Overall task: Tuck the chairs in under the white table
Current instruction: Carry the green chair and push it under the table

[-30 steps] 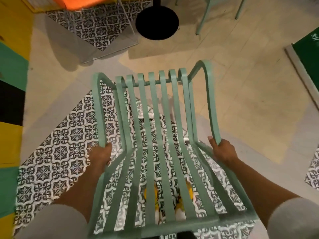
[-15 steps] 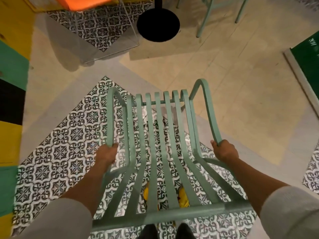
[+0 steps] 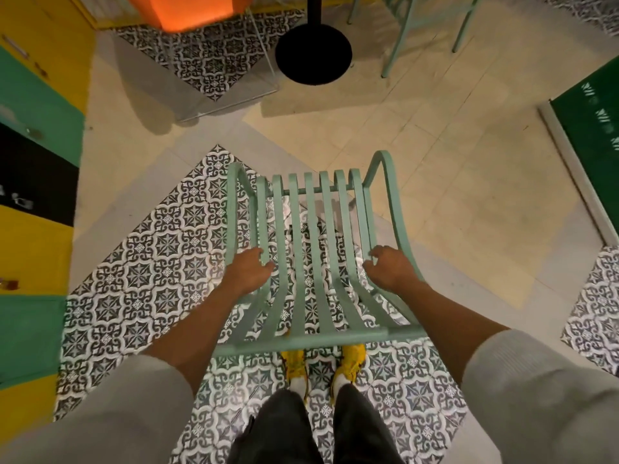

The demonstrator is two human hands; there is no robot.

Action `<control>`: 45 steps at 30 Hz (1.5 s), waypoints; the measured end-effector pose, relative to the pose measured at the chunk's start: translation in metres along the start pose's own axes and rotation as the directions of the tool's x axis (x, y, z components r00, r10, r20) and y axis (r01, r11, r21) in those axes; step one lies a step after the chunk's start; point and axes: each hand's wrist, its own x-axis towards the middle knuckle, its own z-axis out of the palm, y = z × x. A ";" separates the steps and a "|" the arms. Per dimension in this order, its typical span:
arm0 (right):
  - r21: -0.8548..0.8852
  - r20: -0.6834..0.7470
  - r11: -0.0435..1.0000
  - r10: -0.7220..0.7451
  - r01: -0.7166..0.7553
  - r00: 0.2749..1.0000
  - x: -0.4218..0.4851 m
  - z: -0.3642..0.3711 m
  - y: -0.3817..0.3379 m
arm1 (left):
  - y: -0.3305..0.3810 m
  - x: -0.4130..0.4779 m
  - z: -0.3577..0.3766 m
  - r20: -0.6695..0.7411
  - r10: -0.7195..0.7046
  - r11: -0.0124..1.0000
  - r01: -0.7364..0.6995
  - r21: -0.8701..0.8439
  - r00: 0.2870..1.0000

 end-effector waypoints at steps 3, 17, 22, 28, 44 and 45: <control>-0.001 -0.027 0.995 -0.103 0.103 0.994 -0.036 -0.009 -0.008 | 0.006 -0.046 0.002 -0.020 0.080 0.997 -0.080 0.020 0.997; -0.182 -0.113 0.899 -0.422 0.398 0.900 -0.163 0.007 0.010 | 0.008 -0.171 0.055 -0.082 0.271 0.919 -0.233 0.317 0.959; -0.367 -0.151 0.845 -0.467 0.389 0.871 -0.166 0.020 0.017 | 0.003 -0.168 0.062 -0.114 0.336 0.873 -0.263 0.411 0.935; -0.514 -0.046 0.769 -0.468 0.381 0.883 -0.145 0.023 0.016 | 0.009 -0.154 0.055 -0.019 0.365 0.713 -0.266 0.649 0.931; -0.566 -0.073 0.773 -0.391 0.284 0.918 -0.100 -0.004 0.007 | 0.047 -0.114 0.042 -0.055 0.352 0.735 -0.240 0.634 0.935; -0.570 -0.071 0.771 -0.391 0.284 0.918 -0.096 -0.008 0.007 | 0.050 -0.110 0.041 -0.061 0.358 0.737 -0.241 0.632 0.932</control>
